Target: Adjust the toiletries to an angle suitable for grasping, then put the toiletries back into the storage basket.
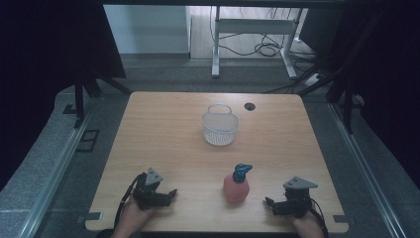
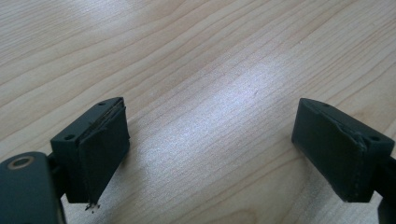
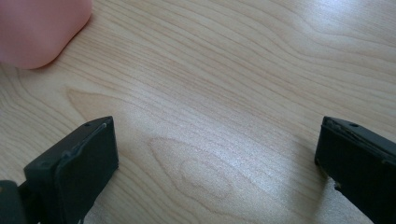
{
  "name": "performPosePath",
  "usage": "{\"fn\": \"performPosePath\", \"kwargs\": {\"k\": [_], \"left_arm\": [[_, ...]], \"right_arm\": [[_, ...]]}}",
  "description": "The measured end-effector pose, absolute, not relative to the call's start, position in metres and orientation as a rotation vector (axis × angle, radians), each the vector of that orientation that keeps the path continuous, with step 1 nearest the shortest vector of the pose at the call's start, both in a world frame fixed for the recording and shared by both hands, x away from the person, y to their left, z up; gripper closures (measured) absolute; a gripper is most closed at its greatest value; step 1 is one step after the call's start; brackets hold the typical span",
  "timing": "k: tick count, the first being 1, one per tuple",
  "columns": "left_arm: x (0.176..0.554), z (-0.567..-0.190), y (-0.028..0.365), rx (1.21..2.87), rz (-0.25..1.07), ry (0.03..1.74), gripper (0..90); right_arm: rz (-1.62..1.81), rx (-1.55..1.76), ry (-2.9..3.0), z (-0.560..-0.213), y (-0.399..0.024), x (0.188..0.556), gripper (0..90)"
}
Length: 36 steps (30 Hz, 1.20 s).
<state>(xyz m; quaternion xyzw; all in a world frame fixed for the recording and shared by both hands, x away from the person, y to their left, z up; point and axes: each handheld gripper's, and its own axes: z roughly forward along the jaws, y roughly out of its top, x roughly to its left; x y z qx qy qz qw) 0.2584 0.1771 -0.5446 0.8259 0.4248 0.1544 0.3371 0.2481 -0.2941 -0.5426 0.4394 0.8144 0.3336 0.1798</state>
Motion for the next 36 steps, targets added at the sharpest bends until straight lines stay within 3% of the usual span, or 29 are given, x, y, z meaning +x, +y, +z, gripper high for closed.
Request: {"fn": "performPosePath", "kwargs": {"k": [36], "left_arm": [[0.257,-0.545,0.175,2.146,0.406,1.121,10.6]], "right_arm": [[0.97,1.195,2.326,-0.532,-0.288,0.244,2.7]]}}
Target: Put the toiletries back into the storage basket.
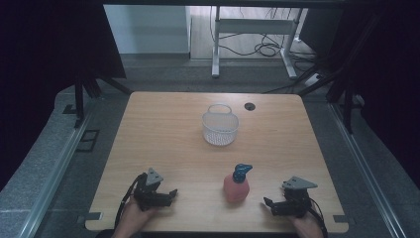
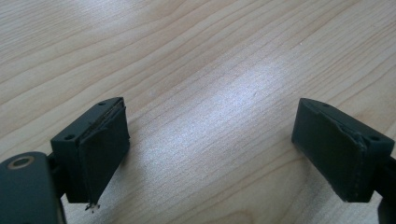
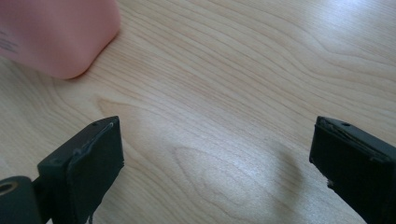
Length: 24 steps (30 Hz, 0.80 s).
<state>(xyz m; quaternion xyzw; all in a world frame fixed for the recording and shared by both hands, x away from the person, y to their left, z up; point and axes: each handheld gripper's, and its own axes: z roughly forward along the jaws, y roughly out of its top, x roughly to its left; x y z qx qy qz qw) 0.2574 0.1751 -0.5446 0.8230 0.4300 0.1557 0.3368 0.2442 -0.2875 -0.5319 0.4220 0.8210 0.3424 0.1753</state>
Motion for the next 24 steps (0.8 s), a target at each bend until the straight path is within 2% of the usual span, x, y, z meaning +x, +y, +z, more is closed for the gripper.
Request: {"fn": "performPosePath", "kwargs": {"k": [24], "left_arm": [[0.257,-0.545,0.175,2.145,0.408,1.123,10.7]], "right_arm": [[1.047,1.096,2.319,-0.516,-0.279,0.238,3.1]]}}
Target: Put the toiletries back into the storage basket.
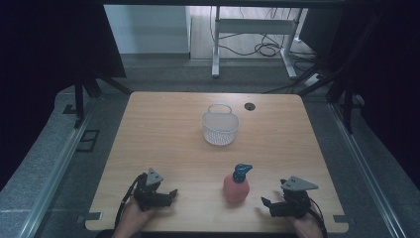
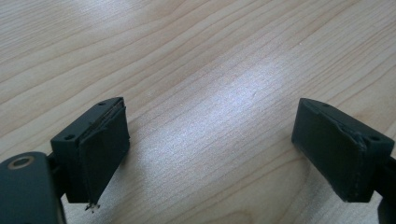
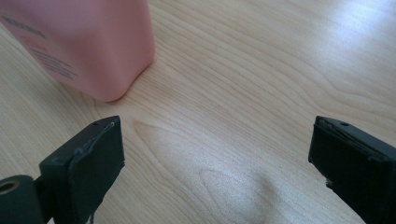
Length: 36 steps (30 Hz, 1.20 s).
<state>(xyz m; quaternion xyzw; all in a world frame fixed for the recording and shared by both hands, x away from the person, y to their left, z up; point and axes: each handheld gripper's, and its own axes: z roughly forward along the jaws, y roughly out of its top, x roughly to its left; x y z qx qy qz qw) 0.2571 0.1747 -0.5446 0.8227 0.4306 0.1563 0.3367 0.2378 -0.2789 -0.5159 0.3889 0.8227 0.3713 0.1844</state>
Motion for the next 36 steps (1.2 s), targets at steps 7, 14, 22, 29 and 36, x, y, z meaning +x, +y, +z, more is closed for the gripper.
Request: {"fn": "performPosePath", "kwargs": {"k": [7,14,22,29,36], "left_arm": [[0.257,-0.545,0.175,2.145,0.408,1.123,10.7],[0.257,-0.545,0.175,2.145,0.408,1.123,10.7],[0.257,-0.545,0.175,2.145,0.407,1.123,10.7],[0.257,-0.545,0.175,2.145,0.408,1.123,10.7],[0.257,-0.545,0.175,2.145,0.408,1.123,10.7]], "right_arm": [[1.084,1.068,2.32,-0.51,-0.277,0.236,0.0],[1.122,1.046,2.334,-0.505,-0.272,0.234,0.0],[1.171,1.032,2.341,-0.5,-0.268,0.233,0.0],[1.203,1.038,2.344,-0.493,-0.264,0.232,0.0],[1.225,1.049,2.334,-0.488,-0.258,0.231,0.1]]}}
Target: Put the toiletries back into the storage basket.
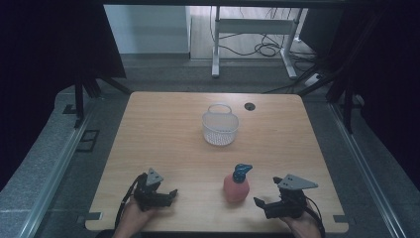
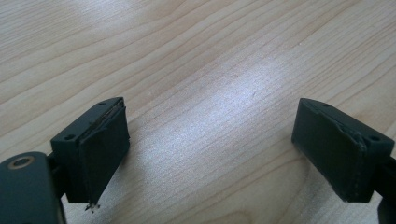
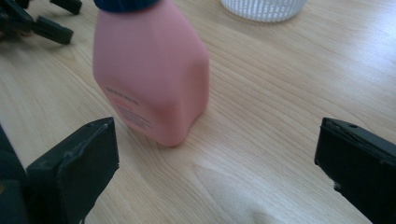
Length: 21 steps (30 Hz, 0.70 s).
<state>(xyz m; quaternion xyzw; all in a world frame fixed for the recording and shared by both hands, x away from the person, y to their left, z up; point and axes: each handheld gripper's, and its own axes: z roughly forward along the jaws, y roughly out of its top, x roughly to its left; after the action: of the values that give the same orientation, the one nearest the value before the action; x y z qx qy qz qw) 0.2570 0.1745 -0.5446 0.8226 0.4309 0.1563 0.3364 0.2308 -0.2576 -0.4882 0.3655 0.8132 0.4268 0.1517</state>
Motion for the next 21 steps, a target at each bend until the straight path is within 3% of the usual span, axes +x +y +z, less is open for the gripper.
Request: {"fn": "performPosePath", "kwargs": {"k": [21], "left_arm": [[0.257,-0.545,0.175,2.147,0.408,1.123,10.7]], "right_arm": [[1.321,0.987,2.371,-0.472,-0.24,0.231,9.9]]}}
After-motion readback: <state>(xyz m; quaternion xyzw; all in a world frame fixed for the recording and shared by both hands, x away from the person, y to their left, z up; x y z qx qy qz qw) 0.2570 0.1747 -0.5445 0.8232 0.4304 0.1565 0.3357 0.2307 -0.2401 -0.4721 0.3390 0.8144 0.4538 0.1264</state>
